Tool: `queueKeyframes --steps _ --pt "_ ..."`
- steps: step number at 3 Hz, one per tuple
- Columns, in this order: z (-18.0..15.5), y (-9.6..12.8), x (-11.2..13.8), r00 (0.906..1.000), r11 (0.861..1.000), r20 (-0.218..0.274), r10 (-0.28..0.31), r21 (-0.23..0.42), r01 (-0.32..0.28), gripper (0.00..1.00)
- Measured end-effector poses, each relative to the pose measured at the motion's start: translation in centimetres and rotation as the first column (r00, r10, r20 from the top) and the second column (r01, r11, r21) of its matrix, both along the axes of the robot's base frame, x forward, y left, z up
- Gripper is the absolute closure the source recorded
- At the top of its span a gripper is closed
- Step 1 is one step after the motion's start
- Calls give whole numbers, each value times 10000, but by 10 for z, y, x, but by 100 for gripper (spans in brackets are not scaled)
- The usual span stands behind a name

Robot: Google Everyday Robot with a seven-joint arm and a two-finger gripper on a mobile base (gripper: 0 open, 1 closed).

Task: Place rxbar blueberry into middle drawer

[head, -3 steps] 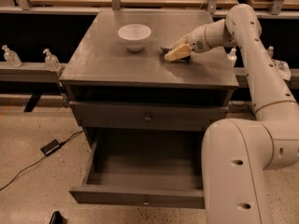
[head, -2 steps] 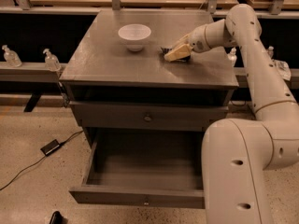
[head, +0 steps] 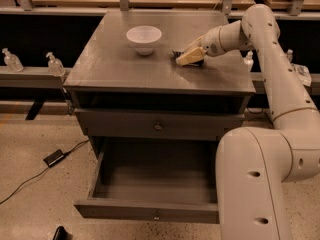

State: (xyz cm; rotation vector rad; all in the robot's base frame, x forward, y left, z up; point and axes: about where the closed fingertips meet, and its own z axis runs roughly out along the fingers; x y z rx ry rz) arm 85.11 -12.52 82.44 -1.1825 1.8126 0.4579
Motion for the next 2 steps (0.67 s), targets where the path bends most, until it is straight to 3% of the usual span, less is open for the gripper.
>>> queueKeyframes --steps 2 --pt "0 0 0 10000 10000 0 3 1 -3 100"
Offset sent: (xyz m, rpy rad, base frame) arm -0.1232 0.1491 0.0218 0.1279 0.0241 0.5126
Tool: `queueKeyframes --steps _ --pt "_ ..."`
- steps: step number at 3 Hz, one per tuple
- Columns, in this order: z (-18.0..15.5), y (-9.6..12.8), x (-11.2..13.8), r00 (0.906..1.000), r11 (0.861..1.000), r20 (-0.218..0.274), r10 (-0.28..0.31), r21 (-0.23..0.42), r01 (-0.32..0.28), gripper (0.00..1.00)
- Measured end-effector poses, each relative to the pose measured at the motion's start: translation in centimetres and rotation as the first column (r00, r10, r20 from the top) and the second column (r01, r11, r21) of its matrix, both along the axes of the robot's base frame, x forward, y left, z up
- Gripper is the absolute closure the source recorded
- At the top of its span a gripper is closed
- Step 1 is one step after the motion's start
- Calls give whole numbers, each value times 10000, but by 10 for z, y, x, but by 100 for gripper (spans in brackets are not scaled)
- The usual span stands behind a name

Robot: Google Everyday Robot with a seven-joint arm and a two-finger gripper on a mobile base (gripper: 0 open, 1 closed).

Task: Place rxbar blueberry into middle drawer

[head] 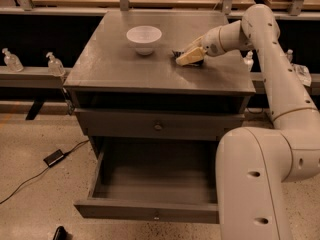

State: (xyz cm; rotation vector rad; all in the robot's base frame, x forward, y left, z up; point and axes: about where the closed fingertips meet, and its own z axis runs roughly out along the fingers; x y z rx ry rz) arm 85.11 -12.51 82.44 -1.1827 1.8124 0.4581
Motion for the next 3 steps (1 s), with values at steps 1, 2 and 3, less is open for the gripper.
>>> queueKeyframes --steps 1,2,3 --pt "0 0 0 10000 10000 0 5 1 -5 100" --pt "0 0 0 10000 10000 0 8 2 -8 100" --pt "0 0 0 10000 10000 0 8 2 -8 100"
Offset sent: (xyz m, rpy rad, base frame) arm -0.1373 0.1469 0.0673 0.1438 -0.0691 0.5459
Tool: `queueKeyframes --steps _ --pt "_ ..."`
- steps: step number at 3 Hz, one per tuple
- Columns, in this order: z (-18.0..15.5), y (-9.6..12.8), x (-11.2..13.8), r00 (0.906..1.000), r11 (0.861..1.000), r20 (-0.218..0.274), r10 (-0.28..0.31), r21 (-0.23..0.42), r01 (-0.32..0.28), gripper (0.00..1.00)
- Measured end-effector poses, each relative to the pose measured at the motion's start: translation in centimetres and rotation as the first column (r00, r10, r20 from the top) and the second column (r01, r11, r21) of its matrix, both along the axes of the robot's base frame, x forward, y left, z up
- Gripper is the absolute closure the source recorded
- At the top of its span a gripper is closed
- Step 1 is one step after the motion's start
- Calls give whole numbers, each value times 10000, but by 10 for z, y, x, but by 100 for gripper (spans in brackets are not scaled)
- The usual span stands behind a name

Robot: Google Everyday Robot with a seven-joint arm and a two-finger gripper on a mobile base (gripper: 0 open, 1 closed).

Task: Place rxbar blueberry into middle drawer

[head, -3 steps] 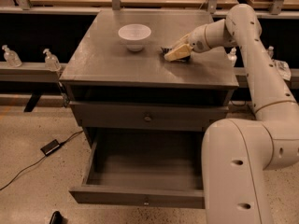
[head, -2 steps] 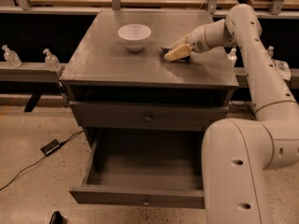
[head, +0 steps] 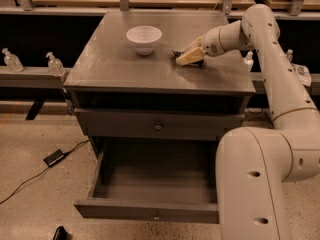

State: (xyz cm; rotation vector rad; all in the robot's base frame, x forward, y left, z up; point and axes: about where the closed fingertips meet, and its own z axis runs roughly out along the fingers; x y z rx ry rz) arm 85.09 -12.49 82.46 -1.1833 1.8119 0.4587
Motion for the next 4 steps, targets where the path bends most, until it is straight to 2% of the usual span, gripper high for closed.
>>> queueKeyframes --steps 2,3,4 --pt "0 0 0 10000 10000 1 4 1 -4 100" --pt "0 0 0 10000 10000 1 7 2 -7 81" --pt "0 0 0 10000 10000 -2 10 2 -10 51"
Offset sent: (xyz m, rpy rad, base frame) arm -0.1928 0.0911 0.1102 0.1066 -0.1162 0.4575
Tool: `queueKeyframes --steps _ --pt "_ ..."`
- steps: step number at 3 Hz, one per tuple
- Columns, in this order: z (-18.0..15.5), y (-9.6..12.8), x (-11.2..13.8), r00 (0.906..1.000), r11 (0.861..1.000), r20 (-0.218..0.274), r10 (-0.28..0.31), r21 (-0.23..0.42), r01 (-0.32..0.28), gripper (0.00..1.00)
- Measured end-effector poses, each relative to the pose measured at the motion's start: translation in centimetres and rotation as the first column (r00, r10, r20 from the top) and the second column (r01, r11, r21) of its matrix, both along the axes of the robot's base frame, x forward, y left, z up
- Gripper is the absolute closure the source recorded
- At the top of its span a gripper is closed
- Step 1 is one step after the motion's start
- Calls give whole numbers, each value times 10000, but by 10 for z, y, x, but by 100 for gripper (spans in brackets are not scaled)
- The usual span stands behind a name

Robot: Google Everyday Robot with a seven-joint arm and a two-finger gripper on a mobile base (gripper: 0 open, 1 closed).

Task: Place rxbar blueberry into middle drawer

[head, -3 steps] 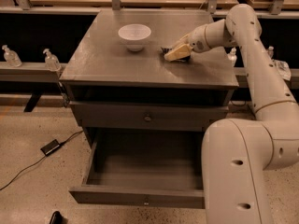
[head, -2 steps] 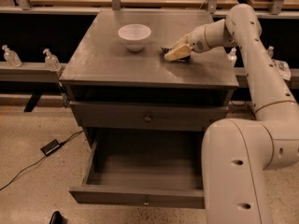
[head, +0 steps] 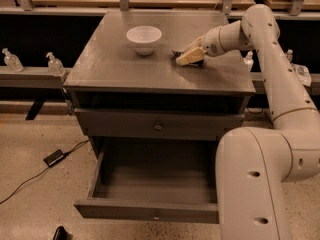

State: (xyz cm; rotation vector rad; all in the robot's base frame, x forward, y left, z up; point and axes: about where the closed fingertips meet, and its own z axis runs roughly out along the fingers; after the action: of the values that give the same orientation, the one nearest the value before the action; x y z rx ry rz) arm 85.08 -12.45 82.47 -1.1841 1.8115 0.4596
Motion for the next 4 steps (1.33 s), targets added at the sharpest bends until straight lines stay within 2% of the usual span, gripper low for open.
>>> queueKeyframes --steps 1,2,3,4 --pt "1 0 0 10000 10000 0 0 0 0 28" --pt "1 0 0 10000 10000 -3 4 1 -4 0" --pt "1 1 0 10000 10000 -6 7 1 -7 0" --pt "-2 4 1 10000 10000 -50 50 6 -50 19"
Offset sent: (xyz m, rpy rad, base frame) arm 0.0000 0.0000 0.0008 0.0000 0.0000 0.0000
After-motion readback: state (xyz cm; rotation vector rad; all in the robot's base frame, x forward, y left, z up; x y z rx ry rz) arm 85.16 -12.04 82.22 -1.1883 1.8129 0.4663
